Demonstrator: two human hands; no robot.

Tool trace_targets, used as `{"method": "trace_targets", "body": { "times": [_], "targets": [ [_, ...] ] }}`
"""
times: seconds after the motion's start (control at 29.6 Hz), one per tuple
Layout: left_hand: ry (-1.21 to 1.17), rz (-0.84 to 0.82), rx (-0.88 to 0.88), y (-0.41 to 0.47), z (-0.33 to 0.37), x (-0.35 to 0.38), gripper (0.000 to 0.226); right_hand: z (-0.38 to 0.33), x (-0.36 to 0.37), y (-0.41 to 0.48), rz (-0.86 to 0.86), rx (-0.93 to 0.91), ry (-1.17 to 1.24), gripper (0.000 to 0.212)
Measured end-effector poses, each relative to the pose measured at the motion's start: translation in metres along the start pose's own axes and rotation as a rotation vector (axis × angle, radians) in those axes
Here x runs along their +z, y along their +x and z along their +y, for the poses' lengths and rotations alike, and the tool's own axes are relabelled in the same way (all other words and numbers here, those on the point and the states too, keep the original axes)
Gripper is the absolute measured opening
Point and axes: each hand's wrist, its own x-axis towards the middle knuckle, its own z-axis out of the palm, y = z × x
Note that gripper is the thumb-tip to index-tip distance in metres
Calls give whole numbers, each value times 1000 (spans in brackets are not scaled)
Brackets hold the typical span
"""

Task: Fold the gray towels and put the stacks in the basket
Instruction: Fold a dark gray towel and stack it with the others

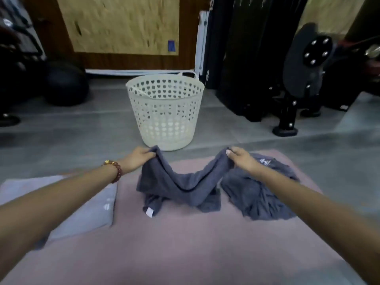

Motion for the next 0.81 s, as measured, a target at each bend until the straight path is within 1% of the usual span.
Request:
{"method": "trace_targets", "body": {
  "times": [0.03, 0.07, 0.1, 0.14, 0.17, 0.2, 0.24, 0.27, 0.3, 0.34, 0.37, 0.41, 0.44, 0.47, 0.51, 0.54, 0.57, 0.61, 0.68, 0.71, 0.74, 0.78, 0.81],
  "targets": [
    [-41, -95, -98, -5, -16, 15, 25, 15, 11, -3, -107, 108, 99, 17],
    [-32, -206, -165, -12, -28, 26, 25, 28, 20, -9, -232, 228, 137, 21],
    [-26, -326, -200, -20, -36, 35, 24, 40, 28, -14, -406, 334, 102, 20],
    [-37, -418, -211, -25, -40, 41, 23, 43, 31, -22, -588, 420, -15, 20],
    [-82, -490, -238, -28, -41, 43, 22, 47, 30, -25, -734, 487, -137, 20],
    [-147, -534, -274, -31, -45, 46, 23, 47, 28, -28, -860, 537, -226, 19],
    [-198, -556, -292, -32, -45, 48, 25, 48, 26, -27, -924, 553, -264, 18],
    [-233, -545, -308, -30, -51, 51, 27, 50, 25, -24, -943, 540, -266, 20],
    [-228, -485, -312, -25, -61, 52, 27, 59, 30, -9, -887, 546, -222, 21],
    [-186, -375, -303, -18, -71, 54, 28, 68, 34, 4, -765, 545, -169, 19],
    [-140, -226, -299, -4, -88, 57, 30, 79, 44, 25, -591, 519, -151, 20],
    [-107, -67, -293, 12, -106, 59, 31, 95, 54, 51, -396, 462, -150, 23],
    [-102, 74, -282, 24, -121, 62, 31, 106, 61, 69, -241, 399, -142, 29],
    [-132, 189, -275, 36, -135, 66, 29, 115, 70, 84, -142, 356, -92, 35],
    [-190, 278, -277, 47, -147, 70, 26, 125, 78, 99, -84, 329, -14, 39],
    [-264, 323, -287, 59, -155, 76, 23, 134, 88, 112, -56, 313, 31, 40],
    [-320, 327, -291, 69, -162, 84, 19, 144, 97, 121, -51, 306, 44, 38],
    [-356, 286, -286, 75, -168, 93, 15, 153, 106, 123, -80, 300, 42, 39],
    [-366, 127, -299, 81, -182, 113, 10, 171, 128, 122, -180, 328, -48, 40],
    [-320, 45, -291, 81, -187, 119, 12, 177, 137, 122, -207, 304, -154, 38],
    [-191, -30, -255, 83, -199, 128, 17, 185, 146, 124, -205, 282, -275, 33],
    [-37, -78, -171, 84, -206, 132, 24, 187, 151, 123, -182, 250, -376, 28],
    [84, -83, -73, 79, -207, 133, 27, 187, 153, 120, -141, 202, -443, 25]
  ]
}}
